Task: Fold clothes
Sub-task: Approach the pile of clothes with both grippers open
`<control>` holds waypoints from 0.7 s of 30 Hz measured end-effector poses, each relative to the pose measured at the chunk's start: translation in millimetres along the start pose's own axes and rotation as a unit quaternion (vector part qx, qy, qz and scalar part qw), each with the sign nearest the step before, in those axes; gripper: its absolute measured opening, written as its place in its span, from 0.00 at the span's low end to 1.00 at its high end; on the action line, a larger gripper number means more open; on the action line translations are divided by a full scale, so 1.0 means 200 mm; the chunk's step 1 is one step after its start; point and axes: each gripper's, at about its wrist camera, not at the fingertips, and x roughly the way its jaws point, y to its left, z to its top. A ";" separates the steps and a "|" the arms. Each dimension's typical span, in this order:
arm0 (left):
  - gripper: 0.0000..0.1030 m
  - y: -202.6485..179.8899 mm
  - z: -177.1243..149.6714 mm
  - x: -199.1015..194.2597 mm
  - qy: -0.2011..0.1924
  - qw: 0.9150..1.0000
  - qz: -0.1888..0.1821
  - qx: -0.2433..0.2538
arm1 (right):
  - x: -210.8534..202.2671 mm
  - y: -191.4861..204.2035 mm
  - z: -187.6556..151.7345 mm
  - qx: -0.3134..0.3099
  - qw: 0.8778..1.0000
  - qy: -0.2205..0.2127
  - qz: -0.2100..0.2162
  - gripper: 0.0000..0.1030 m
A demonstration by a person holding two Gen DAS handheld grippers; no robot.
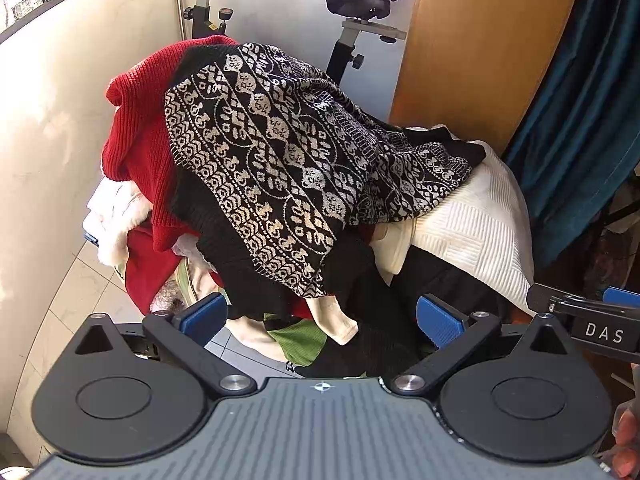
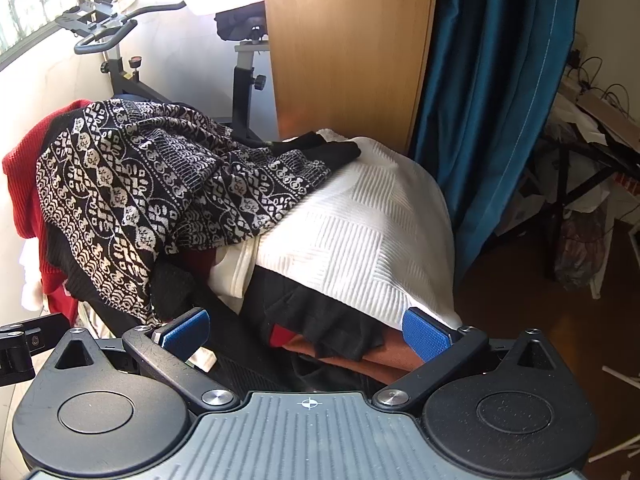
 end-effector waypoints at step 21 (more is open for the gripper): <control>1.00 0.20 -0.08 -0.05 -0.004 0.993 0.054 -0.107 | -0.01 0.11 -0.02 -0.067 0.997 -0.026 0.040 0.99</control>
